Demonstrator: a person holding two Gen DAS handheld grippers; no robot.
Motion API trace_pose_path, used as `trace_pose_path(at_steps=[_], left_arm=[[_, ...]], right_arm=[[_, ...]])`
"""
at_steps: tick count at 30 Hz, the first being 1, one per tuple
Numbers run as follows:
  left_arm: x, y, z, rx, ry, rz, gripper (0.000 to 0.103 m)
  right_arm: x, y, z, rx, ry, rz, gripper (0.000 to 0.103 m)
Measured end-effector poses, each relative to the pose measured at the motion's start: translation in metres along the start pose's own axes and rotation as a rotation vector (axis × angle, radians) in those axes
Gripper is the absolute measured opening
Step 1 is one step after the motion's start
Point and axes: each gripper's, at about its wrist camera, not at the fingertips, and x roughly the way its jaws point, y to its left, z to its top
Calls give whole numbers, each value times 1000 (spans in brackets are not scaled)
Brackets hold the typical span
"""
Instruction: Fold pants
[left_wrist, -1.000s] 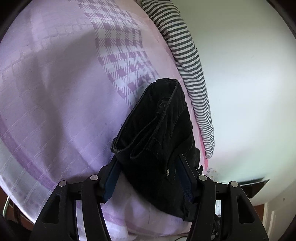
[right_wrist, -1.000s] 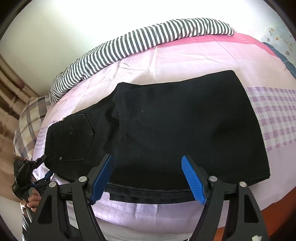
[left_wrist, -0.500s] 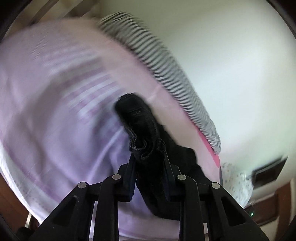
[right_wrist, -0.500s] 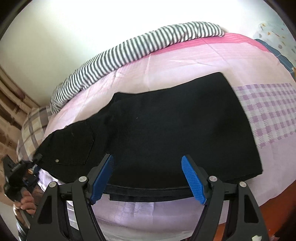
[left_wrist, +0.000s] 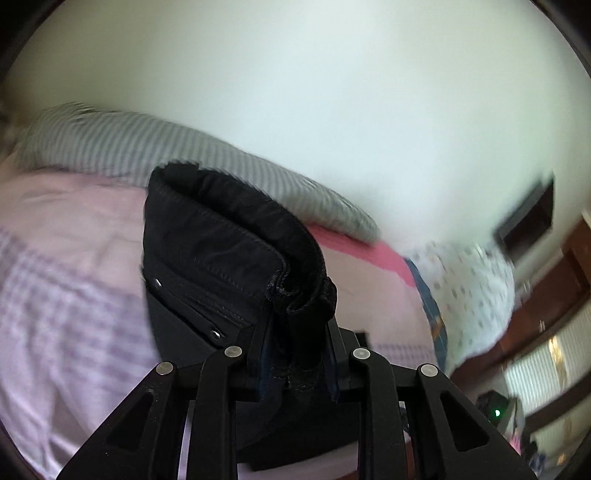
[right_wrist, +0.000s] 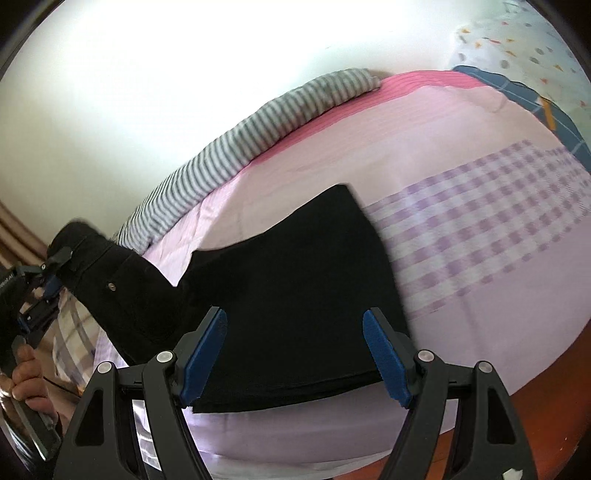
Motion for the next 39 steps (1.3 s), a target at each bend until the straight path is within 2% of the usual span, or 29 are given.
trace_pose_path(at_steps=[4, 8, 13, 17, 20, 23, 25, 27, 30, 32, 39], left_arm=[[52, -60, -16, 96, 96, -44, 24], [100, -95, -44, 151, 200, -51, 23], [146, -111, -85, 236, 297, 6, 23], [164, -108, -110, 289, 328, 47, 24], [166, -109, -124, 367, 328, 60, 30], [163, -115, -129, 401, 361, 25, 41], [158, -114, -130, 398, 394, -8, 44], [147, -114, -133, 436, 393, -14, 44], [122, -109, -138, 502, 357, -5, 46], [106, -98, -139, 513, 331, 19, 51], [74, -39, -122, 390, 247, 138, 52]], right_arm=[[-8, -29, 6, 43, -24, -5, 74], [-12, -58, 9, 89, -31, -18, 75], [-10, -84, 11, 121, -20, -27, 75], [-3, -93, 15, 128, -7, -15, 75], [3, -92, 19, 131, 0, 26, 75], [12, -87, 26, 144, 24, 127, 76], [19, -81, 30, 144, 51, 204, 76], [31, -73, 34, 135, 98, 276, 76], [43, -66, 34, 120, 132, 275, 76], [48, -62, 31, 107, 152, 273, 76], [49, -60, 18, 103, 170, 277, 75]])
